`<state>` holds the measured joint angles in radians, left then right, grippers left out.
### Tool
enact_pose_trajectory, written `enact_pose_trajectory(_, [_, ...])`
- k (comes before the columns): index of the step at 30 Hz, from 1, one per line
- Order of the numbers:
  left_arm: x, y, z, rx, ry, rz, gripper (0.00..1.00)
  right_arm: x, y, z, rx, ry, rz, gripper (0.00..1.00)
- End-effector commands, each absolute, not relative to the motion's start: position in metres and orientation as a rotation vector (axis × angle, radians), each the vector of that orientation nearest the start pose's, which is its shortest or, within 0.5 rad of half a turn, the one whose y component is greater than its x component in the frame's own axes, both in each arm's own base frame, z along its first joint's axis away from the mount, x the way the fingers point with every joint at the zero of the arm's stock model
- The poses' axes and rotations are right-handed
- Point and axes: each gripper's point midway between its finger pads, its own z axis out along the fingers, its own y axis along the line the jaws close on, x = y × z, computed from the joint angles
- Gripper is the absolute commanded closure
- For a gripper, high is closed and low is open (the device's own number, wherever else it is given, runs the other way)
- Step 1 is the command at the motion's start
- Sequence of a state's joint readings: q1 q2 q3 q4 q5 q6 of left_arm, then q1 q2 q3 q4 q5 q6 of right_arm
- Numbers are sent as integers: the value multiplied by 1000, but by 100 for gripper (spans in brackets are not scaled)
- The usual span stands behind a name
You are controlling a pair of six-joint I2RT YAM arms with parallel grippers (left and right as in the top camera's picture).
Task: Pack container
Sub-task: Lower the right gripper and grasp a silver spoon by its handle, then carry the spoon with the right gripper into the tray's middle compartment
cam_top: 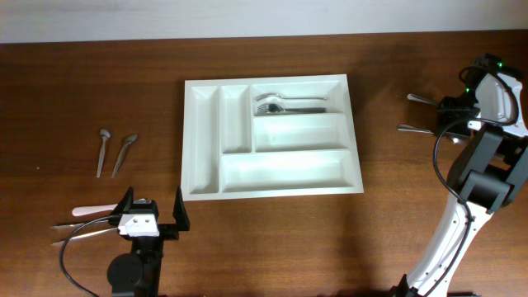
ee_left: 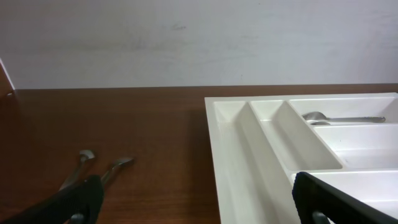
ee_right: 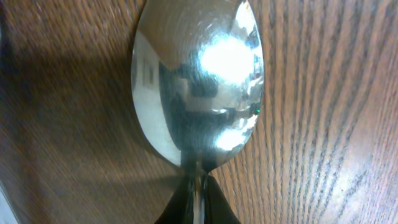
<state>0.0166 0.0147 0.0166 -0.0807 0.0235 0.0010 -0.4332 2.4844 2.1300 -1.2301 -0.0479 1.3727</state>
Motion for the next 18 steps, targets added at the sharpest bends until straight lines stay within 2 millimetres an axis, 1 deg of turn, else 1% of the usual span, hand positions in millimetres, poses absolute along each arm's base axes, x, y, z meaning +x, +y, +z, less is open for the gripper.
enact_pose_trajectory(1, [246,0,157,21,1646,1,1,437,-175,-16,-2363,-1913,-110,96])
enact_pose_trajectory(6, [246,0,157,21,1646,1,1,444,-170,-10,-2315,-1997,-124,96])
enact_pose_trajectory(9, [246,0,158,21,1645,1,1,448,-164,2,-2306,-2029,-136,96])
enact_pose_trajectory(10, [246,0,158,21,1645,1,1,450,-163,9,-2299,-2054,-145,96])
enact_pose_trajectory(14, [246,0,157,21,1646,1,1,464,-156,48,-2274,-2195,-189,96])
enact_pose_trajectory(18, [246,0,158,21,1645,1,1,469,-136,90,-2257,-2277,-228,96])
